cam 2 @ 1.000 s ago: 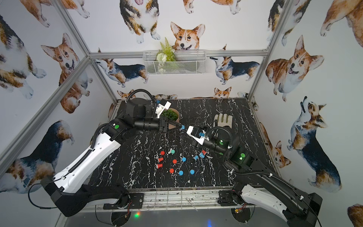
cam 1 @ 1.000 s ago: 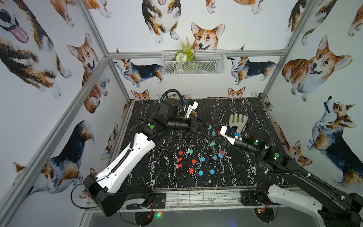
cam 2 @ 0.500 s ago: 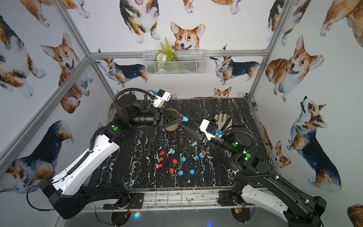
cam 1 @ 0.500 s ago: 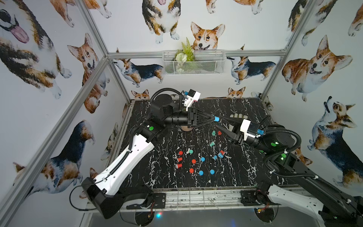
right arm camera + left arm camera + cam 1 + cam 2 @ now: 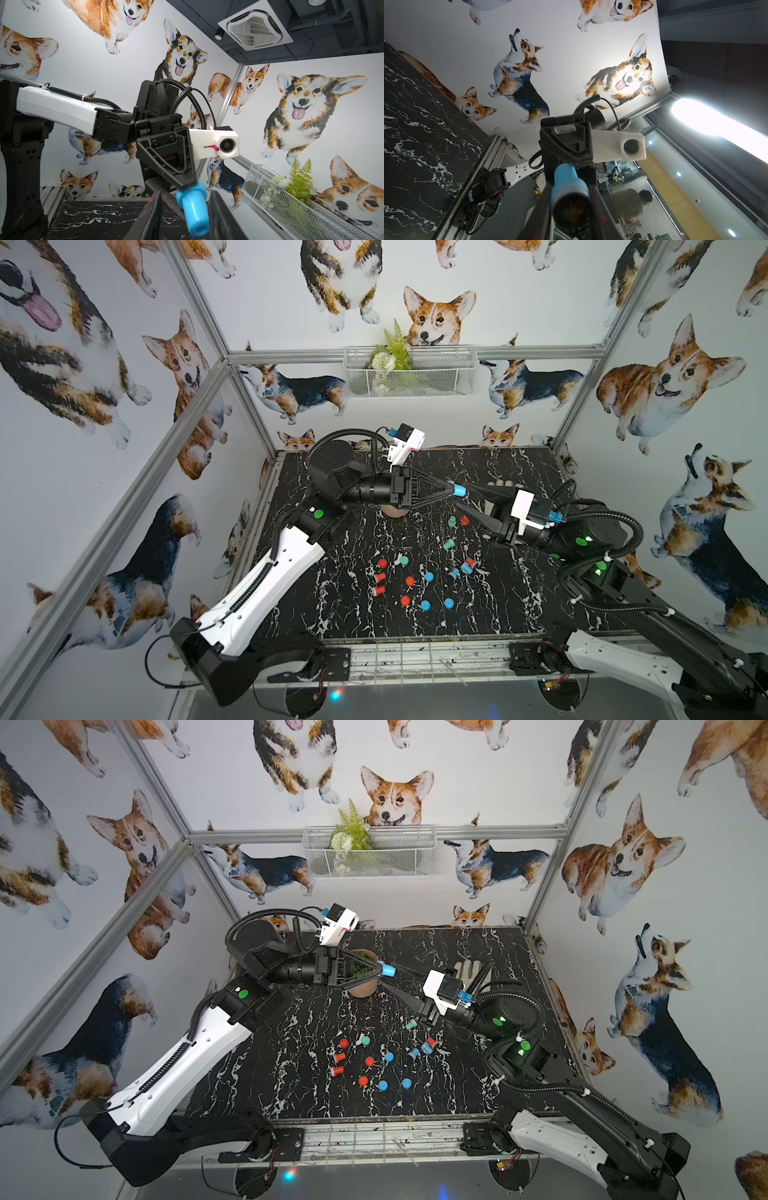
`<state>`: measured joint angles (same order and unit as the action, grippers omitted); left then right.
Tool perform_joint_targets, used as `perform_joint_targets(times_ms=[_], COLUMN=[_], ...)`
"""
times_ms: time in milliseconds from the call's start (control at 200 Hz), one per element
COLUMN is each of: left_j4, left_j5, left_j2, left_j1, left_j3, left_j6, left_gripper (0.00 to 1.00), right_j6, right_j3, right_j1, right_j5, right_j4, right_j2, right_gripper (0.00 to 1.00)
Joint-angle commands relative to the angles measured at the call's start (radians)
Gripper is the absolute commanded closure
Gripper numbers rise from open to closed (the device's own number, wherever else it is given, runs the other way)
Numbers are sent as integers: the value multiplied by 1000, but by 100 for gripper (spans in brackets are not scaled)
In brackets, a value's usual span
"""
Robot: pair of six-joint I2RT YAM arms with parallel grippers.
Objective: Close the stamp cap
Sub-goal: Pick up the stamp from the center of the board.
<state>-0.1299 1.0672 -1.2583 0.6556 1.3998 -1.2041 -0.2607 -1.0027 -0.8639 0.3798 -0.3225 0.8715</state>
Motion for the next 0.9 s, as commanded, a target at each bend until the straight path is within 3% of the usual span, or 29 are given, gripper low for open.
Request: perform_joint_targets(times_ms=[0, 446, 897], left_j4=[-51, -37, -38], left_j5=[24, 50, 56], left_j2=[7, 13, 17], left_j1=[-1, -1, -1], left_j3=[1, -7, -10], left_j6=[-18, 17, 26], left_gripper=[87, 88, 88], right_j6=[11, 18, 26], right_j3=[-20, -45, -50], right_j1=[0, 0, 0], right_j5=[33, -12, 3], right_j4=[18, 37, 60], right_j2=[10, 33, 34], right_gripper=[62, 61, 74])
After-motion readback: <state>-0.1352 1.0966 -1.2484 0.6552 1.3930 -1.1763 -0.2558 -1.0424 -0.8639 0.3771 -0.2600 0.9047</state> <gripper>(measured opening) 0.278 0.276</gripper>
